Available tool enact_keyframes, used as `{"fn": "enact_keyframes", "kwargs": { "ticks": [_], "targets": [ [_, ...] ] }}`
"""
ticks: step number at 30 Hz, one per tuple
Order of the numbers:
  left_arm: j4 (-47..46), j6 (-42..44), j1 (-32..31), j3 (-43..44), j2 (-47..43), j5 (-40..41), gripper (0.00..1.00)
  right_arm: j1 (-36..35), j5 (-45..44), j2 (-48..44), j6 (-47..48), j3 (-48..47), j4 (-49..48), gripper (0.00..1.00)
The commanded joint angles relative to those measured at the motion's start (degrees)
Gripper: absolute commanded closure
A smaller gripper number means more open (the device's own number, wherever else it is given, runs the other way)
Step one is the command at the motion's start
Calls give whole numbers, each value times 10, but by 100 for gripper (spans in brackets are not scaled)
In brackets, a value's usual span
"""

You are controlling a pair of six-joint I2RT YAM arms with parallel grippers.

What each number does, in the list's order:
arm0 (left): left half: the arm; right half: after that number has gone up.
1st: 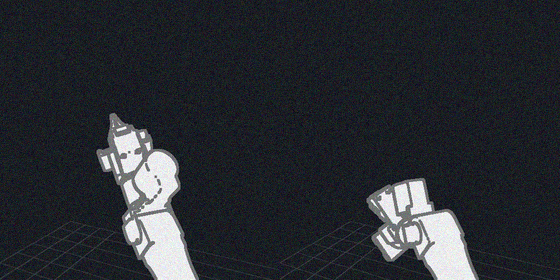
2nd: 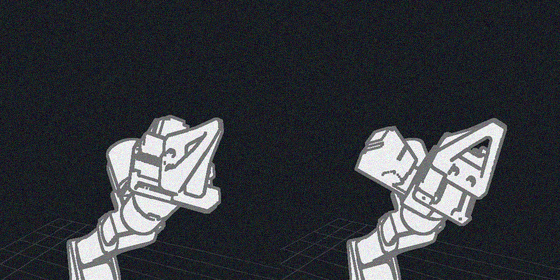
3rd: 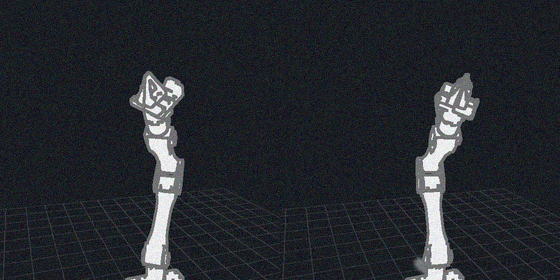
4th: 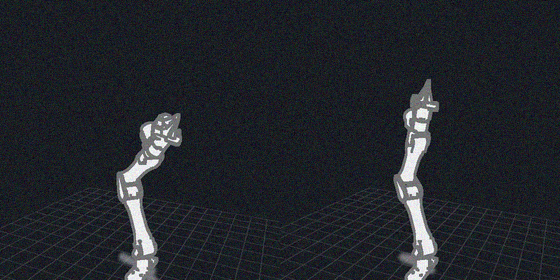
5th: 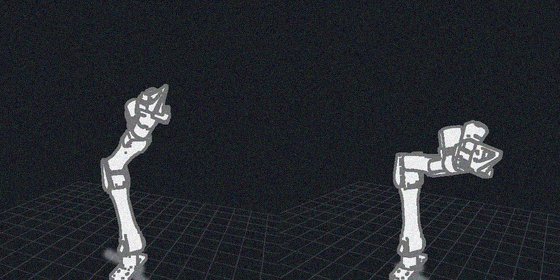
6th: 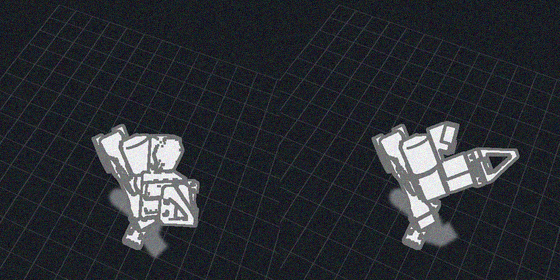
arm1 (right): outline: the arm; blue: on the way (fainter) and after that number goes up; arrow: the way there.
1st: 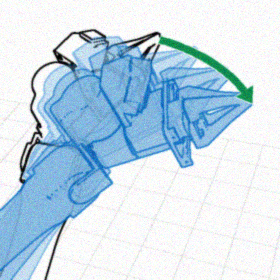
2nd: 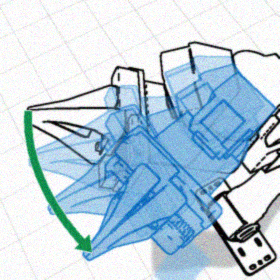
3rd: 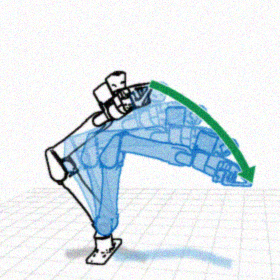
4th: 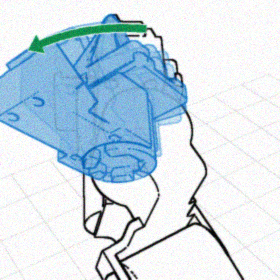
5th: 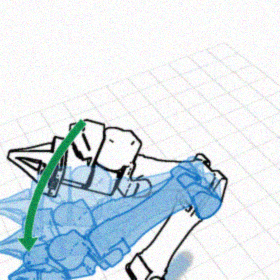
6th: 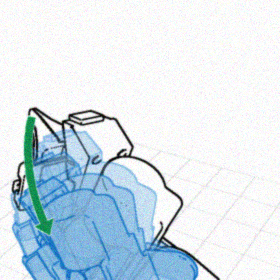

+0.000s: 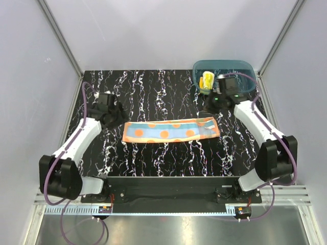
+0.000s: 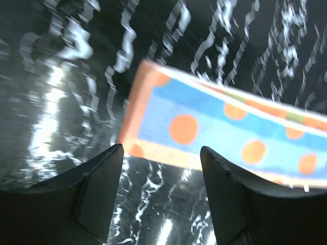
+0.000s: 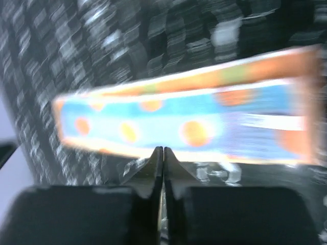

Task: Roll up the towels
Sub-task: Fold the towel

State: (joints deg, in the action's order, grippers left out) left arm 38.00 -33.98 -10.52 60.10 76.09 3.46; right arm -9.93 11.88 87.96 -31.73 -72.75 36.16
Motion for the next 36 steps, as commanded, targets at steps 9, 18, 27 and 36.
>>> {"fn": "enact_keyframes", "kwargs": {
  "ticks": [9, 18, 27, 36],
  "targets": [
    [-167, -43, -16, -125, 83, -135, 42, -199, 314, 154, -11, -19, -174, 100],
    [-153, -50, -15, -128, 159, -73, 46, -271, 432, 328, 29, -120, -186, 100],
    [-126, -39, -10, -125, 152, -39, 46, -280, 396, 409, 36, -108, -207, 100],
    [-97, -24, 2, -117, 150, 7, 49, -221, 397, 403, 75, -48, -201, 100]
  ]
}}
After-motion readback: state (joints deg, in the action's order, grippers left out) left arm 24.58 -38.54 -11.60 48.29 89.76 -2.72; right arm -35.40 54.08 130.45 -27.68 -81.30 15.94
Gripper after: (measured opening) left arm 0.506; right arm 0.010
